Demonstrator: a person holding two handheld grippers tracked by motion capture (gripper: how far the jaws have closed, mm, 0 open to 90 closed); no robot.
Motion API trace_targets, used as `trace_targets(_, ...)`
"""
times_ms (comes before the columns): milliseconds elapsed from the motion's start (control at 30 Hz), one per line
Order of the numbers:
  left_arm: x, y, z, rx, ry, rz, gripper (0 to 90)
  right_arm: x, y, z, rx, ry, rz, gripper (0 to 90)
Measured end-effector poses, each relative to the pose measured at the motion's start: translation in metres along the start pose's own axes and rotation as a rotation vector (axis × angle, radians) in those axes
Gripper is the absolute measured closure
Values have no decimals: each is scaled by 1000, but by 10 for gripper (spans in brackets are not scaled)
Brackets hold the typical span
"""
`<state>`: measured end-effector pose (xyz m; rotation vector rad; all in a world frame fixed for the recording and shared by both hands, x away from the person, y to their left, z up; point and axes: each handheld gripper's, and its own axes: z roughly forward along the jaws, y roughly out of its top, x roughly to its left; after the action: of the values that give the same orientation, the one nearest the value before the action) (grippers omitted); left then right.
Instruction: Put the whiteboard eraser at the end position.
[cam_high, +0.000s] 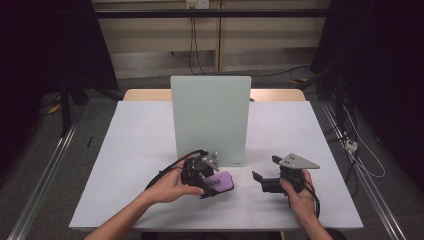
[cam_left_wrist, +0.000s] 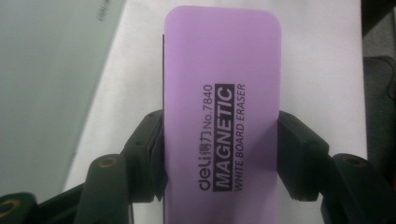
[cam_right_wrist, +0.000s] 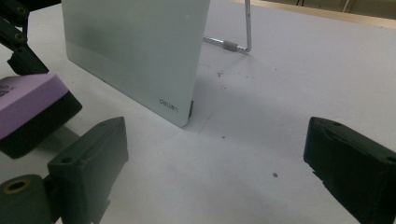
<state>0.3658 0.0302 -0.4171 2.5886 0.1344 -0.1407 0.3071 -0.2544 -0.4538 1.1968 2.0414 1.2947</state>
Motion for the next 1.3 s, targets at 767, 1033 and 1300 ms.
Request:
trace_targets(767,-2,-4,19,3,3,-14,406,0,0,0,1,1,-1,62)
trace_targets(1033,-1,-9,20,-25,-5,-18,399,1,0,2,6,4,-6,62)
trace_targets(1300,-3,-13,18,-52,17,-21,316,0,0,2,4,3,-2,62)
